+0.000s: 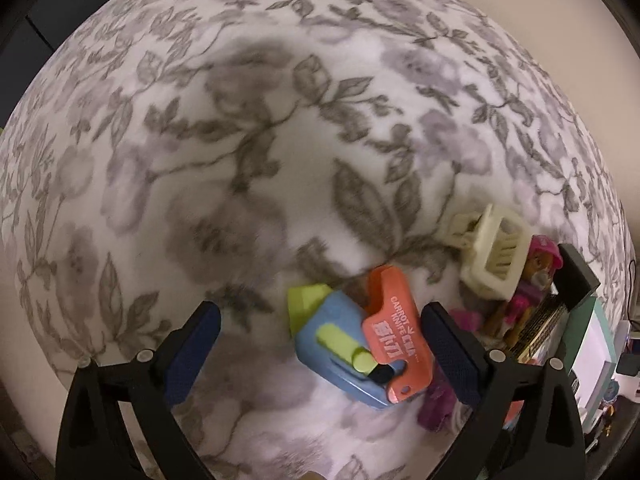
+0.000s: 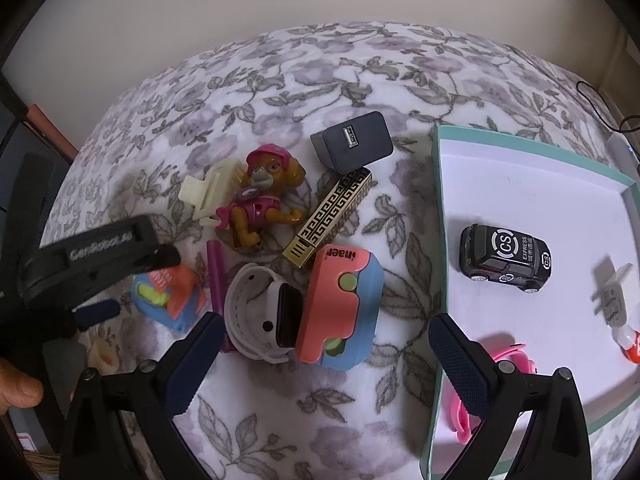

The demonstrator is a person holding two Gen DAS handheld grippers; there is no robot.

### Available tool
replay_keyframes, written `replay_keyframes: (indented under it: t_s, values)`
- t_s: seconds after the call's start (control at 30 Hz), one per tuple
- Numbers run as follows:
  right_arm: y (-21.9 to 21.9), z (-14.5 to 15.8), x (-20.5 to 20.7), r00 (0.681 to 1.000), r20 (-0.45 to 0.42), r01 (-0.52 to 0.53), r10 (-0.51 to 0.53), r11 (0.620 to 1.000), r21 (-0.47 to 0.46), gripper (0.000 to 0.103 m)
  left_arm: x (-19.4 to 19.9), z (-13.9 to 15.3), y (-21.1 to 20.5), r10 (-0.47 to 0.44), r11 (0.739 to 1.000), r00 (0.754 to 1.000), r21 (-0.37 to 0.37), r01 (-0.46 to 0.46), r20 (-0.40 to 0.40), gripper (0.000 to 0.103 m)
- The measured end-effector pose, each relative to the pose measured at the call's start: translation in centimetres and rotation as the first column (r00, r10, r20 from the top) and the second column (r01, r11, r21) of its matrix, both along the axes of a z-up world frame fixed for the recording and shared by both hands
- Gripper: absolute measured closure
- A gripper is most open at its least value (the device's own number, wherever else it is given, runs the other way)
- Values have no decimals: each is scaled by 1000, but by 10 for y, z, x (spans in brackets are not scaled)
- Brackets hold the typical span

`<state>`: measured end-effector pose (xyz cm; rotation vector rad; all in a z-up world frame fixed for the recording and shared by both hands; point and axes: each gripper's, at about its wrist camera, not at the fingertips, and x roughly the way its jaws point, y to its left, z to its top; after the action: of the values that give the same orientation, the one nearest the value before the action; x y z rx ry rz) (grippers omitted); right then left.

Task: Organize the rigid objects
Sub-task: 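Grasp the blue-orange folding knife with the left gripper while the right grasps the white round case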

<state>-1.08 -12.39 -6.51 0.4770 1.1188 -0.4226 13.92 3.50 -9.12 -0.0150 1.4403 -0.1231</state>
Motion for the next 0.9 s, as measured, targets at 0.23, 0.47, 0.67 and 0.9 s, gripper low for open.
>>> replay_keyframes:
  t_s: [0.23,0.47,0.67,0.9]
  values:
    - [1,-2,1,1000,-3,13,-13,1000,23,3,-9,2,19,-19,1000,1000,15,19,-12,3]
    - [14,-1,11,999,9,-51,51,999,17,22,-27,3,22,-60,997,998,50,60,-5,3]
    - [21,1,19,997,3,-78,78,996,-44,46,-35,-1,7,-82,996,996,44,83,-18,9]
    - [31,1,26,992,2,-122,123,991,-53,57,-32,-2,1,-83,996,996,20,84,-19,25]
